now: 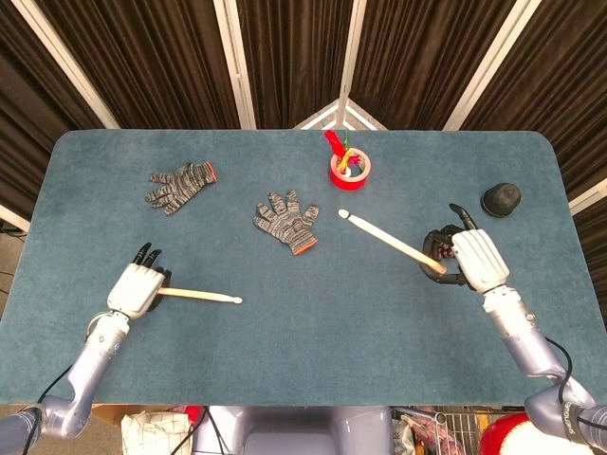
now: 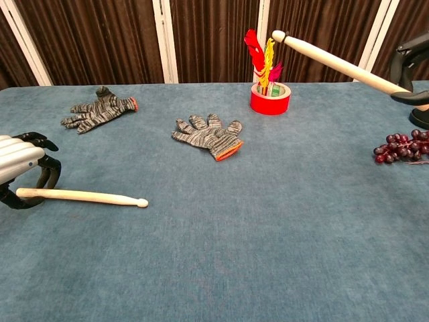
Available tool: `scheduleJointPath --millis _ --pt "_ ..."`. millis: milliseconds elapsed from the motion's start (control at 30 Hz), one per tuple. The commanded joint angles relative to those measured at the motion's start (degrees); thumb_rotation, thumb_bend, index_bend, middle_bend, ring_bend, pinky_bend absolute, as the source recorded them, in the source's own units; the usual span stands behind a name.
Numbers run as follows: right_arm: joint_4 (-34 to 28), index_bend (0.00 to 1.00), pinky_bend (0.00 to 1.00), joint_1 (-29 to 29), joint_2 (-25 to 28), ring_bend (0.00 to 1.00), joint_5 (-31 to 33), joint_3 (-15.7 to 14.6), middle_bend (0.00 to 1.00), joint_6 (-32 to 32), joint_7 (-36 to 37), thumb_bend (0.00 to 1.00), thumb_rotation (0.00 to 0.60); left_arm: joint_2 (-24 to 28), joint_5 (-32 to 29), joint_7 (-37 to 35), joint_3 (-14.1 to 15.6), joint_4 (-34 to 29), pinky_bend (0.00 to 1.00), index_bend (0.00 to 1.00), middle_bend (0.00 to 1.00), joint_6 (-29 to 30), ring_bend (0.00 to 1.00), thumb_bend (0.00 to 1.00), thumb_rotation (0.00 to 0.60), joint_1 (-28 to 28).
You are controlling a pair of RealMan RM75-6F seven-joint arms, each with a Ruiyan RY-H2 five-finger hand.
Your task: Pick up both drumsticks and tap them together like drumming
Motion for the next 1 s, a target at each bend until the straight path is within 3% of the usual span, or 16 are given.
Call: scheduleJointPath --millis 33,633,1000 --pt "0.1 0.79 0.03 0.0 0.0 0.46 0.0 0.0 0.66 0.1 0.0 0.47 0.600 -0.3 -0.2 0.4 -0.2 0.4 0.00 0.58 0.55 0.3 0.13 0.49 0.600 0.1" --pt "0.1 0.80 0.03 0.0 0.0 0.46 0.0 0.1 0.67 0.2 -0.1 0.47 0.600 -1.9 1.2 -0.2 -0.5 3.2 0.00 0.59 0.57 2.8 0.14 0.51 0.600 0.6" --pt "0.6 0.80 0.03 -0.1 -0.2 0.46 0.1 0.2 0.67 0.5 0.1 0.47 0.600 -2.8 4.4 -5.2 -0.4 6.0 0.00 0.59 0.57 5.8 0.15 0.51 0.600 0.7"
